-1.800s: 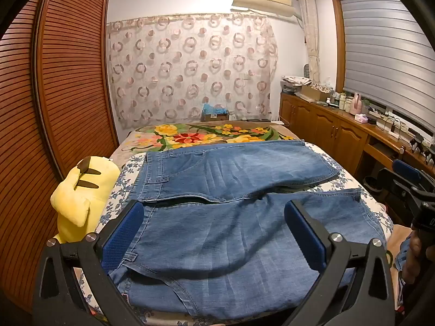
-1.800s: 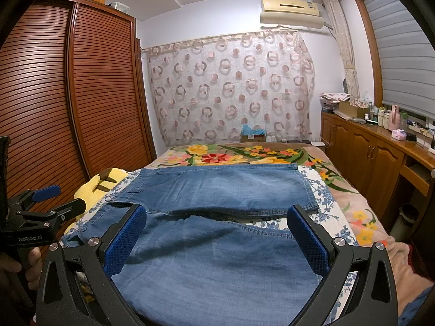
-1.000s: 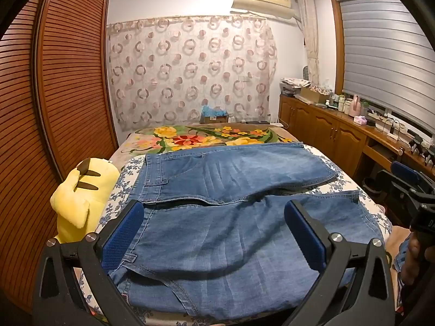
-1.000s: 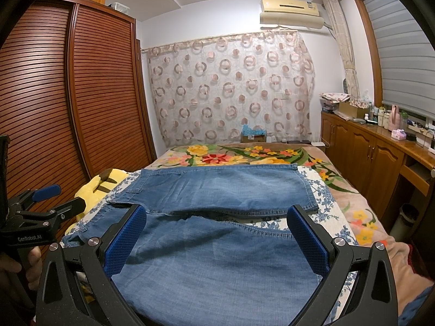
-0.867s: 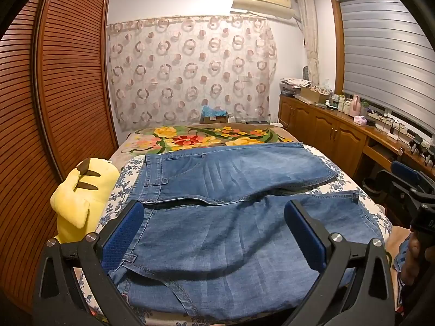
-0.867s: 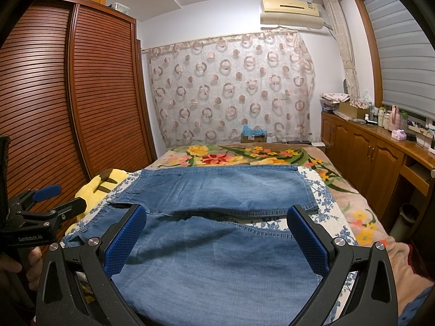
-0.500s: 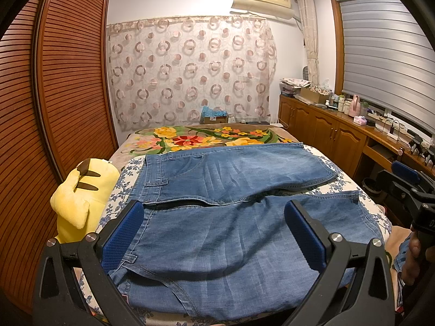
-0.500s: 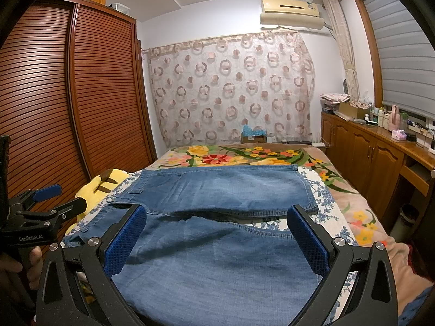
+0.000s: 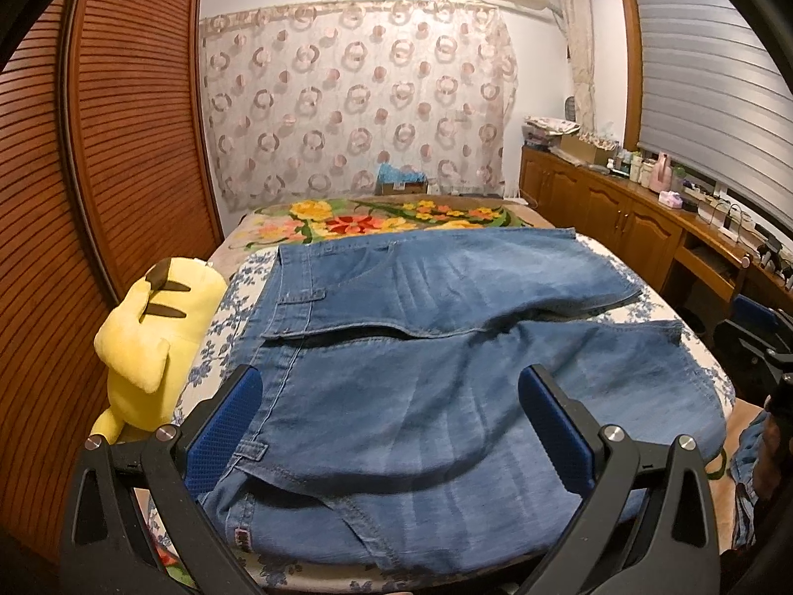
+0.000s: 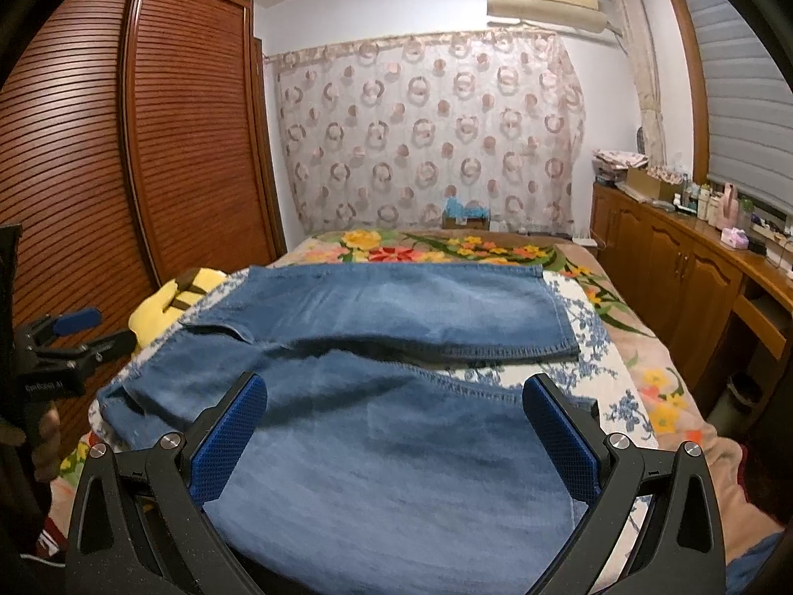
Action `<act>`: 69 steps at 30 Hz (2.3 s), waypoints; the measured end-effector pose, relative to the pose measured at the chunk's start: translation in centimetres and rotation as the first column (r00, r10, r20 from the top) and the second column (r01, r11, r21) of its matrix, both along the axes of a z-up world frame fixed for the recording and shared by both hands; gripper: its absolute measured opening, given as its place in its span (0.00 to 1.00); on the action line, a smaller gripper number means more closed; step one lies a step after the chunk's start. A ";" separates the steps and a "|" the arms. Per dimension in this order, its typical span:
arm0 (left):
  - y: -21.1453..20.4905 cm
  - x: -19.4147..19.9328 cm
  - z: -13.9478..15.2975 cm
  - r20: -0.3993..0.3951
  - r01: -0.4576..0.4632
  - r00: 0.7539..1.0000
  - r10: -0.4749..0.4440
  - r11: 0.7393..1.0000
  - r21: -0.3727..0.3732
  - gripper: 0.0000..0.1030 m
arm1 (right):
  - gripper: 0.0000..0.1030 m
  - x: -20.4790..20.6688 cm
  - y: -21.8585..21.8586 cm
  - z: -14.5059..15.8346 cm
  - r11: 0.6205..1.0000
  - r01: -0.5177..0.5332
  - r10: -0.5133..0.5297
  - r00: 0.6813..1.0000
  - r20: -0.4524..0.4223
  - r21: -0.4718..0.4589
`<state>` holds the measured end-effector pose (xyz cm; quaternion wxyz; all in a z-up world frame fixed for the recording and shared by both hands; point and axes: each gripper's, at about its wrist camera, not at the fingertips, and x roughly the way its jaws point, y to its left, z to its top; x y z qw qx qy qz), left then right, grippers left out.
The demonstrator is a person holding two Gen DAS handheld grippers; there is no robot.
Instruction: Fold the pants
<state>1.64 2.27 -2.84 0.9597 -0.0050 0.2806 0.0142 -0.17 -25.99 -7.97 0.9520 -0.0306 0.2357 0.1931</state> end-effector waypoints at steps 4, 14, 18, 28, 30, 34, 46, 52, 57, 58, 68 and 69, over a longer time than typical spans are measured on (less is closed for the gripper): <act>0.8 0.0 0.0 -0.015 -0.007 1.000 0.007 1.000 0.004 1.00 | 1.00 0.8 -0.2 0.0 1.000 0.005 -0.006 1.000 -0.031 -0.013; 3.9 0.3 -1.2 -0.050 -0.032 0.998 0.031 0.999 -0.022 1.00 | 1.00 2.5 0.8 -0.2 0.998 0.000 -0.005 0.996 -0.087 -0.064; 5.6 0.2 -2.2 -0.071 -0.042 0.997 0.039 0.998 -0.039 1.00 | 1.00 3.0 0.9 -0.6 0.997 0.002 -0.011 0.994 -0.110 -0.077; 10.2 -0.8 -5.4 -0.142 -0.116 0.984 0.108 0.992 -0.048 1.00 | 1.00 3.7 1.1 -1.8 0.991 0.005 -0.032 0.980 -0.198 -0.134; 11.0 -1.1 -6.0 -0.155 -0.128 0.981 0.119 0.990 -0.052 0.99 | 1.00 3.8 1.2 -1.7 0.990 0.006 -0.037 0.976 -0.213 -0.142; 12.4 -1.8 -7.0 -0.178 -0.145 0.975 0.132 0.988 -0.058 0.94 | 1.00 3.7 1.6 -1.2 0.988 0.008 -0.043 0.973 -0.225 -0.154; 13.7 -3.1 -9.1 -0.218 -0.146 0.969 0.117 0.982 -0.120 0.72 | 1.00 1.5 2.4 -1.6 0.984 0.015 -0.057 0.969 -0.239 -0.176; 13.6 -2.7 -10.1 -0.240 -0.158 0.964 0.118 0.975 -0.158 0.59 | 1.00 1.5 2.5 -1.3 0.981 -0.009 -0.042 0.965 -0.260 -0.192; 13.3 -2.8 -9.3 -0.213 -0.141 0.972 0.100 0.972 -0.187 0.30 | 1.00 1.6 2.7 -0.9 0.981 -0.031 -0.022 0.964 -0.264 -0.194; 13.2 -2.9 -9.1 -0.205 -0.137 0.974 0.098 0.973 -0.187 0.24 | 1.00 1.7 2.7 -0.9 0.981 -0.031 -0.021 0.965 -0.263 -0.191; 12.5 -2.8 -5.7 -0.095 -0.087 0.993 0.070 0.977 -0.196 0.19 | 0.97 2.9 1.0 0.1 0.983 -0.019 -0.029 0.965 -0.259 -0.181; 12.4 -2.8 -5.5 -0.090 -0.084 0.994 0.068 0.977 -0.194 0.19 | 0.97 2.6 0.4 0.3 0.985 -0.016 -0.030 0.965 -0.259 -0.173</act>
